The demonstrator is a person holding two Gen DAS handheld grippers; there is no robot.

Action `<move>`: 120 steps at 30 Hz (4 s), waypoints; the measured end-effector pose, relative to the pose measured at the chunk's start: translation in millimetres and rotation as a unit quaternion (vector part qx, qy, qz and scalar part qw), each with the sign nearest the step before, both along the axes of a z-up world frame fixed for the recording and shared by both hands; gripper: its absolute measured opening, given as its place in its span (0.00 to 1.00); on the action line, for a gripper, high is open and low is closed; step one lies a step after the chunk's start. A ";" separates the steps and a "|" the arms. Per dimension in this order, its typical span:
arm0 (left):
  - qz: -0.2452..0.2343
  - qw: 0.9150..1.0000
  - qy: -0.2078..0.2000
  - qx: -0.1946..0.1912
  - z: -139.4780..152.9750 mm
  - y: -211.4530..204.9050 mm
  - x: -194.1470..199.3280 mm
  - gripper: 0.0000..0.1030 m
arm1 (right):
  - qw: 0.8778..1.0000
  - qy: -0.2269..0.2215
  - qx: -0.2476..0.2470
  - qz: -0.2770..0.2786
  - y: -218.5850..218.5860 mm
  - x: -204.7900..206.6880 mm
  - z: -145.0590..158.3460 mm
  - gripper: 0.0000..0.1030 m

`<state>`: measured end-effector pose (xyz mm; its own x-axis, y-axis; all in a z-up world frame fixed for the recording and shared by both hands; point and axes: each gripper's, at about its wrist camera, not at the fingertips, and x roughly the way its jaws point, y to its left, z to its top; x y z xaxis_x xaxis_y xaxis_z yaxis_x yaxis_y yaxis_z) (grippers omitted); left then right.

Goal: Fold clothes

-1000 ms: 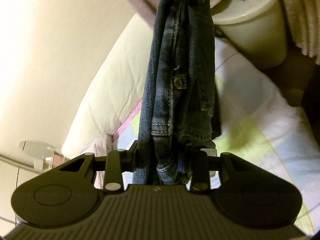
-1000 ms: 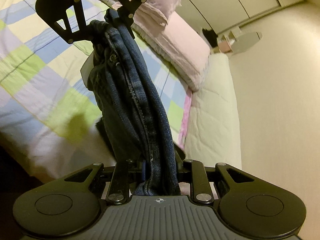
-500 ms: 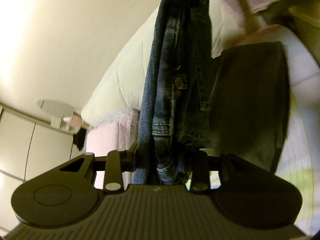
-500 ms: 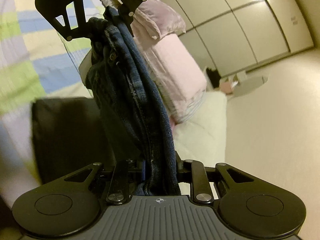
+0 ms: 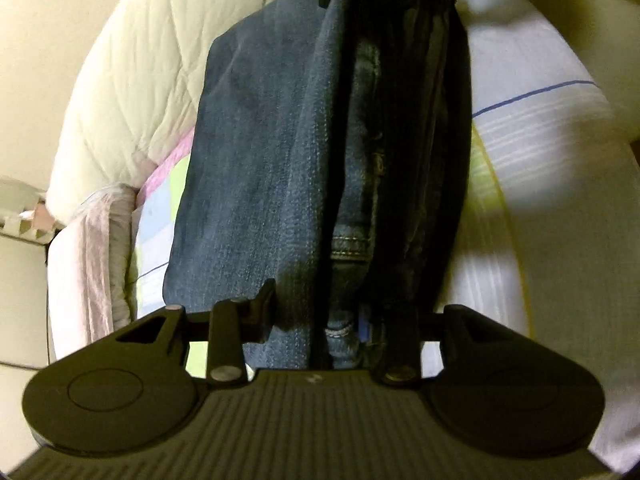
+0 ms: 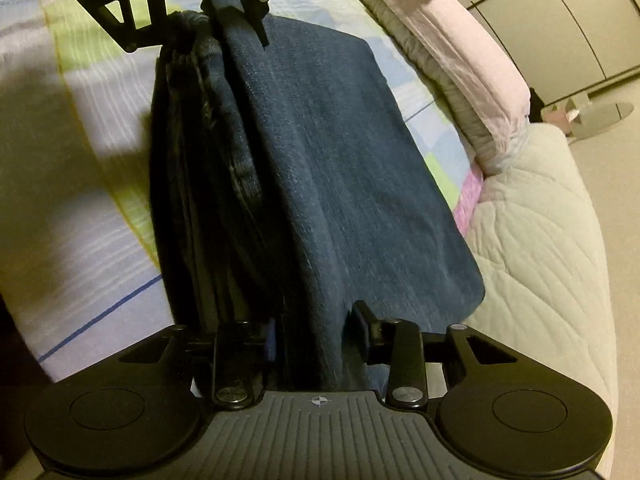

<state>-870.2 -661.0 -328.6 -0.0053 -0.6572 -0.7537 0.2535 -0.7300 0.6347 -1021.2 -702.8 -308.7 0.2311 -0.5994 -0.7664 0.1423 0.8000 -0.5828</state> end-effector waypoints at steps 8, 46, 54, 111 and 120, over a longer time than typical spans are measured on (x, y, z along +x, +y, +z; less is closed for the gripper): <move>-0.014 0.998 0.001 -0.062 20.2 -10.1 18.5 0.32 | 0.997 -0.054 -0.011 -0.045 6.7 13.2 27.2 0.28; 0.214 0.953 0.212 0.005 102.6 44.1 101.4 0.39 | 0.965 -0.127 0.118 -0.198 54.9 2.6 77.3 0.28; 0.272 0.923 0.252 0.100 39.9 -17.3 86.9 0.25 | 0.896 -0.241 0.180 -0.325 13.4 -19.2 68.4 0.28; 0.398 0.839 0.340 0.151 18.0 -166.8 99.8 0.28 | 0.869 -0.259 0.219 -0.362 -142.6 -39.5 33.0 0.29; 0.408 0.844 0.312 0.156 41.0 -150.0 99.1 0.27 | 0.876 -0.243 0.225 -0.350 -87.0 -36.2 60.2 0.29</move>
<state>-771.1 -811.0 -287.6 -0.1069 -0.4040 -0.9085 0.9659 -0.2588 0.0015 -1057.4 -789.8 -248.5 0.2915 -0.3871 -0.8747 0.8337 0.5511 0.0339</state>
